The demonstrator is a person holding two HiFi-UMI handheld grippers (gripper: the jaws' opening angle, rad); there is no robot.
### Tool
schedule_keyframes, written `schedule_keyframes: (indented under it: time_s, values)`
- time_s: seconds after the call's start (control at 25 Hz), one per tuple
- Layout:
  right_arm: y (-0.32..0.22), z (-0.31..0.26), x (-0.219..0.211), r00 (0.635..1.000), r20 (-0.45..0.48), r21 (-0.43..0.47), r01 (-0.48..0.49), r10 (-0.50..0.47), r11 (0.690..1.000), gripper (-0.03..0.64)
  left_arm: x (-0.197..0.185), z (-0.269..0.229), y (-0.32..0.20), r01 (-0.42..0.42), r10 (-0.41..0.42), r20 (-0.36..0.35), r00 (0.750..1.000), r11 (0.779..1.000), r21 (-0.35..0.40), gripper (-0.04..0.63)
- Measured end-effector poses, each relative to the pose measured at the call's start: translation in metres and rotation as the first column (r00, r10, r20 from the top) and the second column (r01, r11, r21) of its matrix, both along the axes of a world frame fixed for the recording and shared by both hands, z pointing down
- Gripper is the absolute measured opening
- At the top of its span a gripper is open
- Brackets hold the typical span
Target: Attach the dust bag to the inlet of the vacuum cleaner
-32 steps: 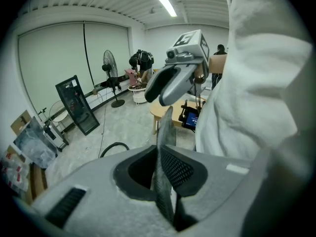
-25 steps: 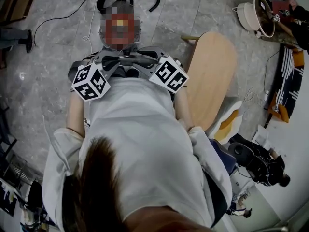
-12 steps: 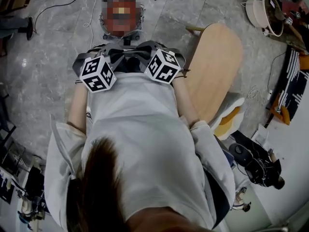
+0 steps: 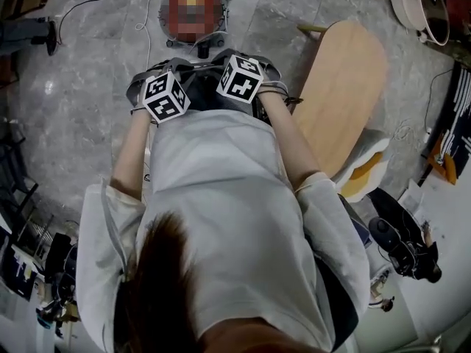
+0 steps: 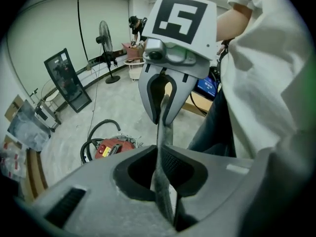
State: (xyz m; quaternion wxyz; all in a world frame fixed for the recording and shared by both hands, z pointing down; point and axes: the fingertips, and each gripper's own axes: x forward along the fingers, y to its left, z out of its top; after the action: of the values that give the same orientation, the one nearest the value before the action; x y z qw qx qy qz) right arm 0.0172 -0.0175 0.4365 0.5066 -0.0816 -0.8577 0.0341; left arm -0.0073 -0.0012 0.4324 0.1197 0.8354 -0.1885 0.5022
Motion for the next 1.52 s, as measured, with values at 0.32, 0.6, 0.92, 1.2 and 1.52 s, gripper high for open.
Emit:
schedule_keyframes:
  time_s: [0.32, 0.6, 0.92, 1.2, 1.52]
  values:
    - [0.001, 0.054, 0.001, 0.994, -0.066, -0.150, -0.098, 0.089, 0.984, 0.060, 0.001, 0.053, 0.000, 0.015, -0.020, -0.049, 0.999, 0.996, -0.088, 0.041]
    - [0.003, 0.118, 0.012, 0.983, -0.141, -0.083, -0.130, 0.117, 0.988, 0.058, 0.008, 0.122, 0.000, 0.023, -0.033, -0.070, 0.997, 0.990, -0.141, 0.041]
    - [-0.006, 0.180, 0.012, 0.970, -0.223, -0.087, -0.122, 0.100, 0.989, 0.057, 0.010, 0.185, -0.005, 0.082, -0.098, -0.078, 0.992, 0.979, -0.185, 0.041]
    - [-0.013, 0.234, -0.002, 0.965, -0.235, -0.079, -0.140, 0.118, 0.987, 0.062, -0.006, 0.238, -0.011, 0.108, -0.120, -0.047, 0.992, 0.973, -0.203, 0.041]
    - [-0.010, 0.289, -0.009, 0.954, -0.243, -0.060, -0.193, 0.174, 0.979, 0.049, -0.015, 0.292, -0.012, 0.082, -0.089, -0.029, 0.996, 0.979, -0.186, 0.041]
